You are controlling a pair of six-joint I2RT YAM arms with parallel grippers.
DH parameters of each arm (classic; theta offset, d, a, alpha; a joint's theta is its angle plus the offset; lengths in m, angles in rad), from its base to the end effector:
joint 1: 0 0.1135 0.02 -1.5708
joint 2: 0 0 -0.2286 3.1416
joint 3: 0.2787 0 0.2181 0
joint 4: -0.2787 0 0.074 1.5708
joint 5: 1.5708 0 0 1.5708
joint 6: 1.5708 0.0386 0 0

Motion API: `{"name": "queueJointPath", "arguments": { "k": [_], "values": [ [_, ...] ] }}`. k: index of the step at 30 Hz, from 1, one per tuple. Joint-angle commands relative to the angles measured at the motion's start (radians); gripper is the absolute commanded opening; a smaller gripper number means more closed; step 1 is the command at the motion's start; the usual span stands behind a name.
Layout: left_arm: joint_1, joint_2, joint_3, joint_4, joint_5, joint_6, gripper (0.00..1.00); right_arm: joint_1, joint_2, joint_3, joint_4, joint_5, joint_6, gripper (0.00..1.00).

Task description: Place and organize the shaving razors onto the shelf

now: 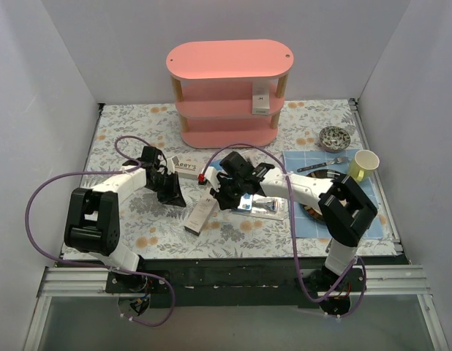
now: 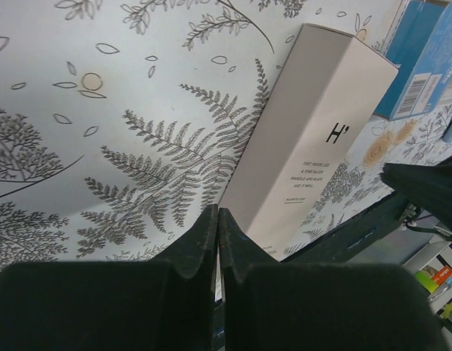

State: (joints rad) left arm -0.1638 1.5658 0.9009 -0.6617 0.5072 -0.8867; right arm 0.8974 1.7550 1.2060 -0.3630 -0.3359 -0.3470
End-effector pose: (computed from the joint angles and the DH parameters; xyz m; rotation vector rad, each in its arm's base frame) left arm 0.2406 -0.0588 0.1554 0.9636 -2.8165 0.8503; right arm 0.2019 0.2734 0.1927 -1.5886 1.9641 0.6458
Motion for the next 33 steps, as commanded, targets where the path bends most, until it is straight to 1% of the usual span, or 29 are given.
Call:
{"name": "queueJointPath", "arguments": {
  "k": [1,4,9,12,17,25,31,33],
  "values": [
    [-0.032,0.008,-0.005,0.016,0.051,-0.047,0.00,0.008,0.064,0.036,0.041,-0.003,0.126,0.01],
    [-0.049,0.031,0.004,0.031,0.079,-0.057,0.01,0.008,0.115,0.082,0.061,0.012,0.129,0.01],
    [-0.078,0.105,0.076,0.034,0.149,-0.044,0.05,0.006,0.187,0.148,0.076,0.055,0.120,0.01],
    [-0.100,0.132,0.119,0.030,0.146,-0.034,0.05,0.005,0.207,0.178,0.082,0.070,0.112,0.01],
    [-0.115,0.143,0.135,0.028,0.137,-0.032,0.05,0.006,0.210,0.181,0.093,0.084,0.109,0.01],
    [-0.115,0.085,0.112,0.011,0.094,-0.008,0.05,0.005,0.172,0.133,0.090,0.120,0.103,0.01],
    [-0.112,0.005,0.093,-0.007,0.007,0.012,0.06,0.001,0.118,0.073,0.058,0.123,0.086,0.01],
    [-0.103,-0.010,0.104,-0.024,-0.056,0.023,0.05,0.003,0.089,0.050,0.024,0.100,0.082,0.01]
  ]
}}
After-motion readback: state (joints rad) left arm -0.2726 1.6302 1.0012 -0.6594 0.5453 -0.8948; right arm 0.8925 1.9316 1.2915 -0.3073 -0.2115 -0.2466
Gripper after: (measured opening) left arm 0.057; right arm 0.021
